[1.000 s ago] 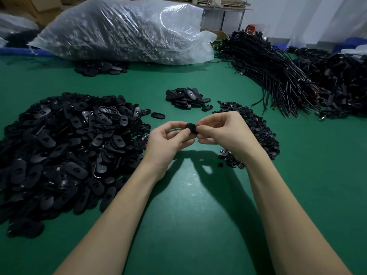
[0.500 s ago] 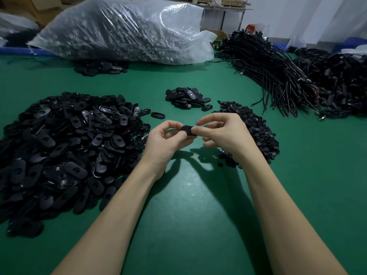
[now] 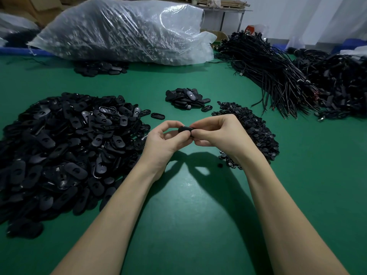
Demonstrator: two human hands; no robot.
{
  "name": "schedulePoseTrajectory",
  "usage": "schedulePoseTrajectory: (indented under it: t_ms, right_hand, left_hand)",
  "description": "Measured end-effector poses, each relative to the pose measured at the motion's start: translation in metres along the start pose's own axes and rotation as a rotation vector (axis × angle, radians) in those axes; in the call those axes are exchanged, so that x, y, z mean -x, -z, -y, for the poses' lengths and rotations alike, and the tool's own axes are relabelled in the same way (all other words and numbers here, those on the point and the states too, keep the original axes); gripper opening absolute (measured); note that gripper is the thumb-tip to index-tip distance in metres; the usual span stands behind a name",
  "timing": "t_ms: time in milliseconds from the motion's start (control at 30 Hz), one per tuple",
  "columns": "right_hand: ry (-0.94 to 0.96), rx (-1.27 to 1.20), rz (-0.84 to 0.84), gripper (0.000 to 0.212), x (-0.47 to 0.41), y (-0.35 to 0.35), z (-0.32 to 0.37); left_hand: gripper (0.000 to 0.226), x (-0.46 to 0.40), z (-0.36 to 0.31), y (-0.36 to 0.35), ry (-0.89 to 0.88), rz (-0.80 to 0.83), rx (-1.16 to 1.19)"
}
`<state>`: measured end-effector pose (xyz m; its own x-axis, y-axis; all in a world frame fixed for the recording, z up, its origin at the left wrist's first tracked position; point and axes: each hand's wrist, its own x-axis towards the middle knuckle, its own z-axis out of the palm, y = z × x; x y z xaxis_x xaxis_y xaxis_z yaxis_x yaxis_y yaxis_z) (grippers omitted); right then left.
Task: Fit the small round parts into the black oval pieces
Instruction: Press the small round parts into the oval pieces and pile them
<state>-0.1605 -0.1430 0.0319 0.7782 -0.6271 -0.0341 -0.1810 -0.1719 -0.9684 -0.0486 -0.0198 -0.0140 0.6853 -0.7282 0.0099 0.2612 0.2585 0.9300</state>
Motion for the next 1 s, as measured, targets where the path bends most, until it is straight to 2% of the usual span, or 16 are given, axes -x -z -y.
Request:
schedulePoseTrajectory:
  t_ms: [333, 800, 1000]
  right_hand:
    - [0.012, 0.182, -0.051, 0.013, 0.0, -0.003, -0.005]
    - [0.002, 0.091, -0.024, 0.014, 0.001, -0.004, -0.005]
    - [0.044, 0.277, -0.089, 0.017, 0.0, -0.009, -0.008]
  left_hand:
    - [0.015, 0.001, 0.006, -0.002, -0.031, 0.021, -0.204]
    - [0.013, 0.002, 0.007, -0.003, -0.028, -0.032, -0.194]
    - [0.015, -0.001, 0.012, -0.002, -0.048, -0.07, -0.275]
